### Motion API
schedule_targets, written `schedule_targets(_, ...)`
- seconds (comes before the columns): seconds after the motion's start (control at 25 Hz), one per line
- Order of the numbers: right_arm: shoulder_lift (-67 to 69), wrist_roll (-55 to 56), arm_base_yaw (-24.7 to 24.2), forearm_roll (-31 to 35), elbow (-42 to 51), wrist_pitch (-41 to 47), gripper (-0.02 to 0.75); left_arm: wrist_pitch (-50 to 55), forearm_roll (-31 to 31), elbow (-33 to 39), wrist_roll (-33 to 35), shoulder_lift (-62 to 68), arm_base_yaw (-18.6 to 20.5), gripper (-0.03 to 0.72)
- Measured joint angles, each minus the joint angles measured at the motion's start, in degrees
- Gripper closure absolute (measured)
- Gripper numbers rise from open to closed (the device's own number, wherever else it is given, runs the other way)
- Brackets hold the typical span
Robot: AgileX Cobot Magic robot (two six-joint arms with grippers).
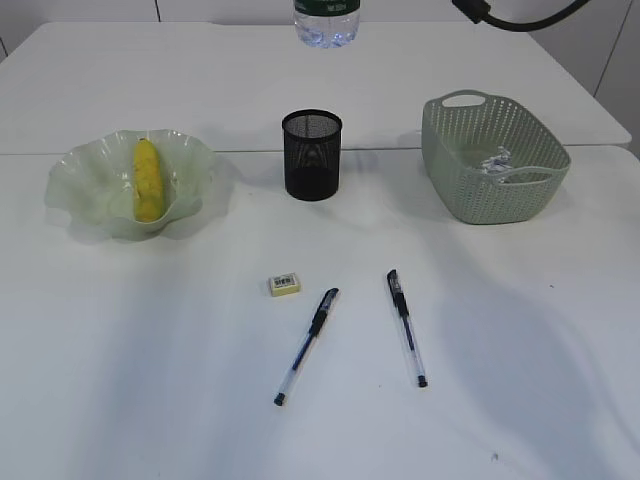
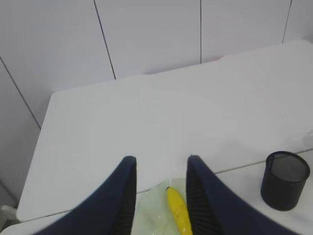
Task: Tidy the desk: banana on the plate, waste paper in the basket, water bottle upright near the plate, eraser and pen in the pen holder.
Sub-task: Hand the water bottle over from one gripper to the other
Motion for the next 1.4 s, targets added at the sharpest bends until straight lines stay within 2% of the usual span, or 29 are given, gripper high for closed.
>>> schedule_targets(0.36,0.0,0.0,0.1,0.0,0.0,0.0,0.393,-20.1,-7.5,21.3,0.0,-5.7,0.0,0.454)
schedule_targets(0.64,0.0,0.0,0.2,0.0,0.0,0.0,0.393,-34.1,-11.2,36.2,0.0,-8.7,-0.2,0.511)
schedule_targets(1.4,0.0,0.0,0.2,0.0,0.0,0.1,0.393,-31.3,-11.4,37.6,0.0,-9.4,-0.2,0.503)
